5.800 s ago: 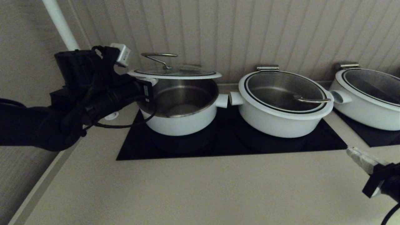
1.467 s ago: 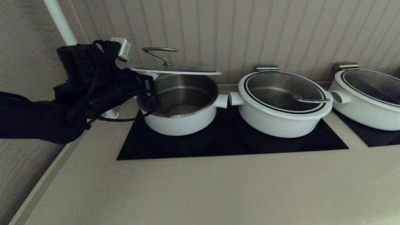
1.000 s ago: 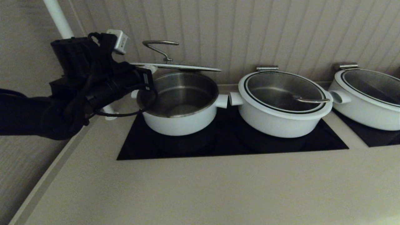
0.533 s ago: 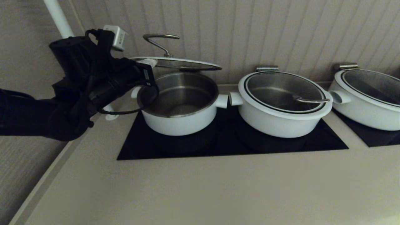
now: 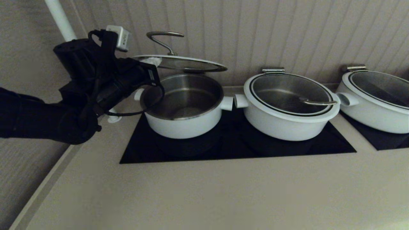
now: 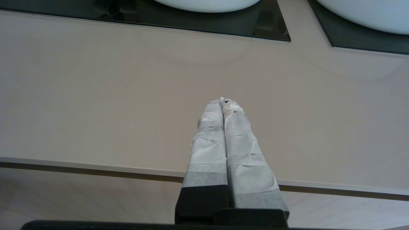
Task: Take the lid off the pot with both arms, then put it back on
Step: Open the pot lid completely
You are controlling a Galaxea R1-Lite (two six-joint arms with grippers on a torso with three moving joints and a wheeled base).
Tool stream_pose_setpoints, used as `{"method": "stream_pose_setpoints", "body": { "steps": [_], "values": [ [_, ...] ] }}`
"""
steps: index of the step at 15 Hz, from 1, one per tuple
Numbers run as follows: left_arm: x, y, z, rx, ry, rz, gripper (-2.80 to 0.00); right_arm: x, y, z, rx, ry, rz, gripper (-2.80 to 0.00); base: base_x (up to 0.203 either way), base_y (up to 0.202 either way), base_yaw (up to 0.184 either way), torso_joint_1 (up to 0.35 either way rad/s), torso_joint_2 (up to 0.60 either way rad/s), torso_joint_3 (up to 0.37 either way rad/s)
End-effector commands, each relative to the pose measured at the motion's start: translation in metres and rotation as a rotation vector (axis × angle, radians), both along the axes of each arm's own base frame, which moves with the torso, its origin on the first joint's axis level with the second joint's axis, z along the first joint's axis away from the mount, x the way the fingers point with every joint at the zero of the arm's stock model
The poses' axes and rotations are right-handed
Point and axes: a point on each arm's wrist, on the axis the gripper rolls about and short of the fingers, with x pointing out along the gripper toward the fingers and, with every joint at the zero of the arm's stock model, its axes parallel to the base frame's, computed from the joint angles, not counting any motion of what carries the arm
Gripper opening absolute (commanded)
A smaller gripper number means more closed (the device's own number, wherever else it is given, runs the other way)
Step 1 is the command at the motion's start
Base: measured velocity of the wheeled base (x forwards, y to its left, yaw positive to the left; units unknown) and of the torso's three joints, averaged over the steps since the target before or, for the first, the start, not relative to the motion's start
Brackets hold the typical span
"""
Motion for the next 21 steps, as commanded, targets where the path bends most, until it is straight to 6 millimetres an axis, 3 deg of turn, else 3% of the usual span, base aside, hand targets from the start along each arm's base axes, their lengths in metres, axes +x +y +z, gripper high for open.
{"method": "stream_pose_setpoints", "body": {
  "steps": [1, 8, 21],
  "values": [
    [0.002, -0.001, -0.003, -0.001, 0.004, -0.001, -2.8, 0.0, 0.0, 0.0, 0.0, 0.002, 0.001, -2.8, 0.0, 0.0, 0.0, 0.0, 0.0, 0.0],
    [0.014, -0.005, 0.007, -0.021, -0.063, -0.002, -2.8, 0.0, 0.0, 0.0, 0.0, 0.001, 0.001, -2.8, 0.0, 0.0, 0.0, 0.0, 0.0, 0.0],
    [0.019, -0.006, 0.008, -0.023, -0.086, -0.003, -2.8, 0.0, 0.0, 0.0, -0.001, 0.001, 0.001, -2.8, 0.0, 0.0, 0.0, 0.0, 0.0, 0.0]
  ]
}}
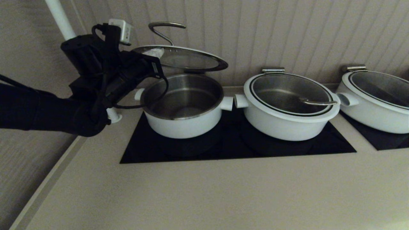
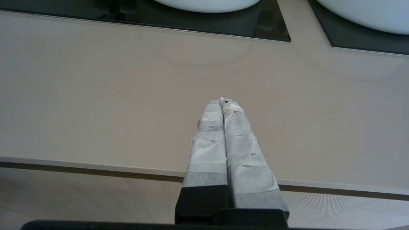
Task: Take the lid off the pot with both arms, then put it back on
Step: Open the pot lid completely
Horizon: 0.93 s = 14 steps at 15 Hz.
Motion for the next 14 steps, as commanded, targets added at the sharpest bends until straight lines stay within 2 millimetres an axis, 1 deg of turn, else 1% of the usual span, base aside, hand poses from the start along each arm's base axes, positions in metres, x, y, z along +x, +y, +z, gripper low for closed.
{"method": "stream_pose_setpoints", "body": {
  "steps": [1, 5, 9, 14],
  "values": [
    [0.003, -0.001, 0.001, -0.003, -0.011, 0.0, -2.8, 0.0, 0.0, 0.0, 0.0, 0.002, 0.001, -2.8, 0.0, 0.0, 0.0, 0.0, 0.0, 0.0],
    [0.009, -0.004, 0.006, -0.008, -0.034, -0.003, -2.8, 0.0, 0.0, 0.0, -0.001, 0.0, 0.001, -2.8, 0.0, 0.0, 0.0, 0.0, 0.0, 0.0],
    [0.011, -0.004, 0.008, -0.012, -0.046, -0.003, -2.8, 0.0, 0.0, 0.0, 0.0, 0.001, 0.001, -2.8, 0.0, 0.0, 0.0, 0.0, 0.0, 0.0],
    [0.019, -0.007, 0.019, -0.027, -0.094, -0.004, -2.8, 0.0, 0.0, 0.0, 0.0, 0.002, 0.001, -2.8, 0.0, 0.0, 0.0, 0.0, 0.0, 0.0]
  ]
}}
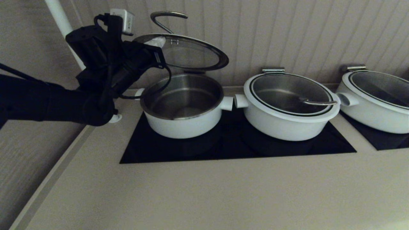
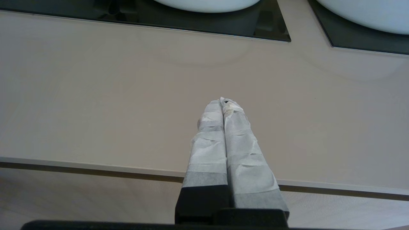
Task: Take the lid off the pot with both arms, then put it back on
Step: Open the pot lid completely
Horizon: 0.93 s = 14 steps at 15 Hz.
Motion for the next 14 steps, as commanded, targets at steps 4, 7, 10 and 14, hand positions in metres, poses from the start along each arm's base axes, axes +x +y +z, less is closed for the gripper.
{"method": "stream_pose_setpoints", "body": {
  "steps": [4, 7, 10, 14],
  "values": [
    [0.011, -0.003, 0.01, -0.015, -0.052, -0.002, -2.8, 0.0, 0.0, 0.0, -0.001, 0.002, 0.001, -2.8, 0.0, 0.0, 0.0, 0.0, 0.0, 0.0],
    [0.015, -0.004, 0.014, -0.021, -0.072, -0.002, -2.8, 0.0, 0.0, 0.0, -0.001, 0.001, 0.001, -2.8, 0.0, 0.0, 0.0, 0.0, 0.0, 0.0],
    [0.019, -0.006, 0.019, -0.028, -0.095, -0.002, -2.8, 0.0, 0.0, 0.0, 0.0, 0.002, 0.001, -2.8, 0.0, 0.0, 0.0, 0.0, 0.0, 0.0],
    [0.023, -0.007, 0.021, -0.031, -0.11, -0.002, -2.8, 0.0, 0.0, 0.0, 0.0, 0.002, 0.001, -2.8, 0.0, 0.0, 0.0, 0.0, 0.0, 0.0]
  ]
}}
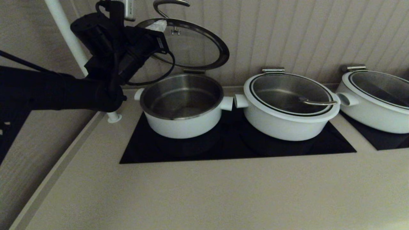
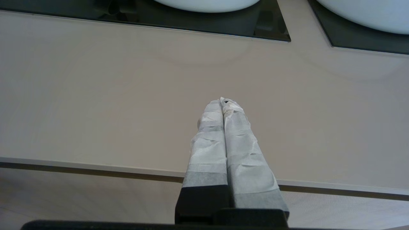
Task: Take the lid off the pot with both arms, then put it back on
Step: Open the pot lid completely
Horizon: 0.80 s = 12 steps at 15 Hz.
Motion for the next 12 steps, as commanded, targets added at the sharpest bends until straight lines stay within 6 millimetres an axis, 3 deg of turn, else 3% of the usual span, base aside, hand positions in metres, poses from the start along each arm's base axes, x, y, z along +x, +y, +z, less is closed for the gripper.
{"method": "stream_pose_setpoints", "body": {
  "steps": [1, 8, 12],
  "values": [
    [0.0026, -0.0007, -0.0021, -0.001, -0.002, 0.001, -2.8, 0.0001, 0.0, 0.0, -0.002, 0.002, 0.001, -2.8, 0.0, 0.0, 0.0, 0.0, 0.0, 0.0],
    [0.0089, -0.0019, -0.0112, 0.003, 0.013, 0.004, -2.8, 0.0001, 0.0, 0.0, 0.0, 0.002, 0.001, -2.8, 0.0, 0.0, 0.0, 0.0, 0.0, 0.0],
    [0.0051, -0.0014, -0.0068, 0.003, 0.004, 0.003, -2.8, 0.0, 0.0, 0.0, -0.002, 0.001, 0.001, -2.8, 0.0, 0.0, 0.0, 0.0, 0.0, 0.0]
  ]
}}
